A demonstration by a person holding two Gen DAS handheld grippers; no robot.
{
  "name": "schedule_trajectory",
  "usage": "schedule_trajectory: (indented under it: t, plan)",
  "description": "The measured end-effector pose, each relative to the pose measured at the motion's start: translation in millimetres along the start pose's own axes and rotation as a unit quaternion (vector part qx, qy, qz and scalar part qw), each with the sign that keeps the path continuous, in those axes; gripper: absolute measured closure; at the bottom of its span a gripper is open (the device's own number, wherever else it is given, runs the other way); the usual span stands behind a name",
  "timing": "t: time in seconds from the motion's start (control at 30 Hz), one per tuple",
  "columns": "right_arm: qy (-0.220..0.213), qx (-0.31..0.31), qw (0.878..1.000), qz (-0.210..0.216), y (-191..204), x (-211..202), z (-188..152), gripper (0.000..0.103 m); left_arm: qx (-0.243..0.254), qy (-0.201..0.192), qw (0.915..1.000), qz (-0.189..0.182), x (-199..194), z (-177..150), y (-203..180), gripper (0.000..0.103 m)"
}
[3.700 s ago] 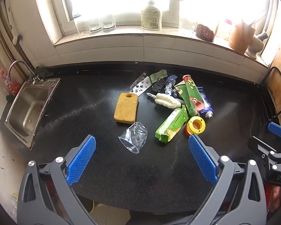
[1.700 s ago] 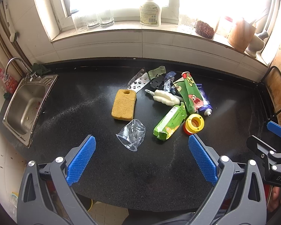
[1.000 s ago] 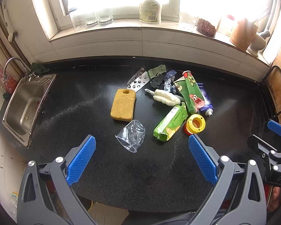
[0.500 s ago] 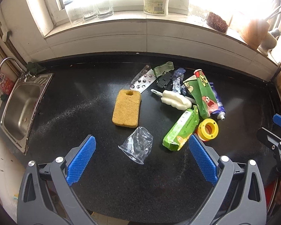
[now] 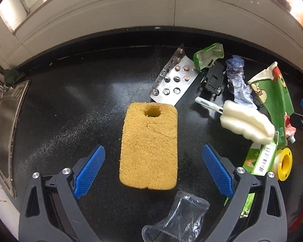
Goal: Collect trash
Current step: 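Grasp the yellow sponge with the left tool while the right tool grasps the green paper cup, then carry the sponge and paper cup to the bin and release both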
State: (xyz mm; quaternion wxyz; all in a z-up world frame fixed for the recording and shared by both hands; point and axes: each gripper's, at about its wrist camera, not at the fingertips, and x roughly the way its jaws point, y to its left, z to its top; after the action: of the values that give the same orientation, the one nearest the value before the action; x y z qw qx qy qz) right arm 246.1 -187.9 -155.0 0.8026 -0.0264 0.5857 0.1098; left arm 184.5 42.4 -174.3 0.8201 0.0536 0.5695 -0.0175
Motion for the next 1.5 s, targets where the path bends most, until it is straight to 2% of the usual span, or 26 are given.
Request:
schedule_trajectory:
  t: [0.07,0.13,0.2,0.23,0.3,0.43,0.7,0.83,0.97,1.13,1.3,1.4,1.5]
  plan:
    - [0.009,-0.012,1.000,-0.001,1.3,10.9,5.3,0.014,0.001,0.006,1.0000,0.001,10.4,2.1,2.4,0.010]
    - [0.019,-0.024,1.000,0.000,2.8,19.8,7.9,0.025,0.005,0.012,0.9999,0.002,19.8,3.6,2.4,0.014]
    - [0.032,-0.027,0.999,0.008,3.7,26.2,8.2,0.051,0.010,0.024,0.9997,0.000,29.0,3.5,1.4,0.030]
    - [0.032,-0.025,0.999,0.016,3.0,25.3,7.6,0.056,0.011,0.030,0.9995,-0.001,31.8,3.3,1.3,0.043]
    - [0.022,-0.035,0.999,0.002,5.5,21.1,7.5,0.056,0.007,0.025,0.9997,-0.002,29.5,2.1,1.1,0.044]
    - [-0.005,-0.027,1.000,0.010,5.8,-6.2,4.3,0.057,0.015,0.005,0.9999,0.003,8.3,1.8,-2.8,0.046]
    - [-0.071,-0.008,0.997,0.006,5.5,-91.4,-27.5,0.057,0.007,-0.040,0.9992,-0.007,-71.9,-10.1,-14.8,0.046]
    - [-0.082,-0.004,0.997,0.002,8.1,-112.7,-54.9,0.057,0.006,-0.050,0.9986,-0.013,-100.1,-37.0,-27.8,0.046]
    - [-0.077,-0.001,0.997,-0.001,10.1,-117.1,-76.3,0.057,0.011,-0.054,0.9983,-0.017,-118.5,-54.7,-40.9,0.046]
    - [-0.075,-0.011,0.997,-0.003,25.9,-119.1,-93.6,0.057,0.000,-0.063,0.9979,-0.017,-135.1,-76.5,-34.5,0.046]
    - [-0.084,-0.055,0.995,0.018,68.9,-127.0,-92.3,0.057,-0.040,-0.077,0.9962,0.001,-159.5,-107.5,1.0,0.046]
    - [-0.084,-0.100,0.990,0.051,115.7,-129.3,-87.1,0.057,-0.088,-0.083,0.9924,0.019,-174.3,-134.6,37.9,0.046]
    - [-0.078,-0.164,0.979,0.092,181.1,-127.3,-84.6,0.057,-0.158,-0.084,0.9828,0.046,-188.5,-177.5,87.8,0.046]
